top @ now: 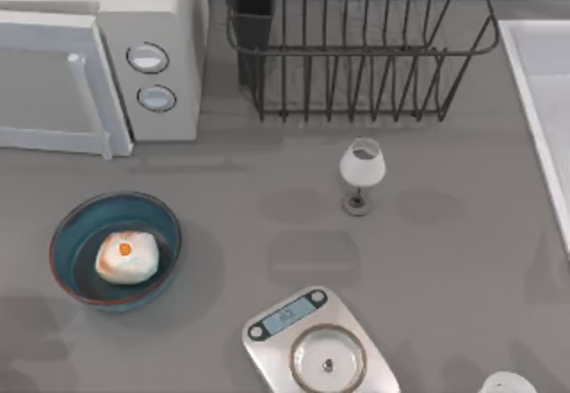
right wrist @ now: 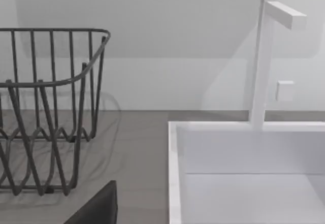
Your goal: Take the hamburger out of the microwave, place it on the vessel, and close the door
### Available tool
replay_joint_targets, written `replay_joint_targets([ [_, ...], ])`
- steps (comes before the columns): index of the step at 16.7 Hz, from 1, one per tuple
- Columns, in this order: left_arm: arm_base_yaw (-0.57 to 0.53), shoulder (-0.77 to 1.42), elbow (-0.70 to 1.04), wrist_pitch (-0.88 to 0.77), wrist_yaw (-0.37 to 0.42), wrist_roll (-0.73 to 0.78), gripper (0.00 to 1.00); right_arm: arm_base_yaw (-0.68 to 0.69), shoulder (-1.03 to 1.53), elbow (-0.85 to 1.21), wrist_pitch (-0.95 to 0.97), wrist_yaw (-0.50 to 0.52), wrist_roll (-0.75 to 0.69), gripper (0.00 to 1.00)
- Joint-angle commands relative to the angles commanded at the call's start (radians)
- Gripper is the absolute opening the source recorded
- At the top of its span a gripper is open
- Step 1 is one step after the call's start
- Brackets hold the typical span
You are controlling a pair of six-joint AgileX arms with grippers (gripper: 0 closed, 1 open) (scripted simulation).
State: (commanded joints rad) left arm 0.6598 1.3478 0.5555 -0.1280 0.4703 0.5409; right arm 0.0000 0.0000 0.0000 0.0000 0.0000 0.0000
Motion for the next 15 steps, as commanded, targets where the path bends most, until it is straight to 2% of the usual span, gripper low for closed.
replay_joint_targets([
  [3, -0.089, -0.088, -0.084, 0.033, -0.057, -0.087, 0.00, 0.000, 0.000, 0.000, 0.000, 0.000, 0.000, 1.00],
  [8, -0.095, -0.089, -0.088, 0.036, -0.060, -0.096, 0.00, 0.000, 0.000, 0.000, 0.000, 0.000, 0.000, 1.00],
  [15, -0.209, 0.159, 0.083, 0.138, -0.132, -0.184, 0.00, 0.000, 0.000, 0.000, 0.000, 0.000, 0.000, 1.00],
])
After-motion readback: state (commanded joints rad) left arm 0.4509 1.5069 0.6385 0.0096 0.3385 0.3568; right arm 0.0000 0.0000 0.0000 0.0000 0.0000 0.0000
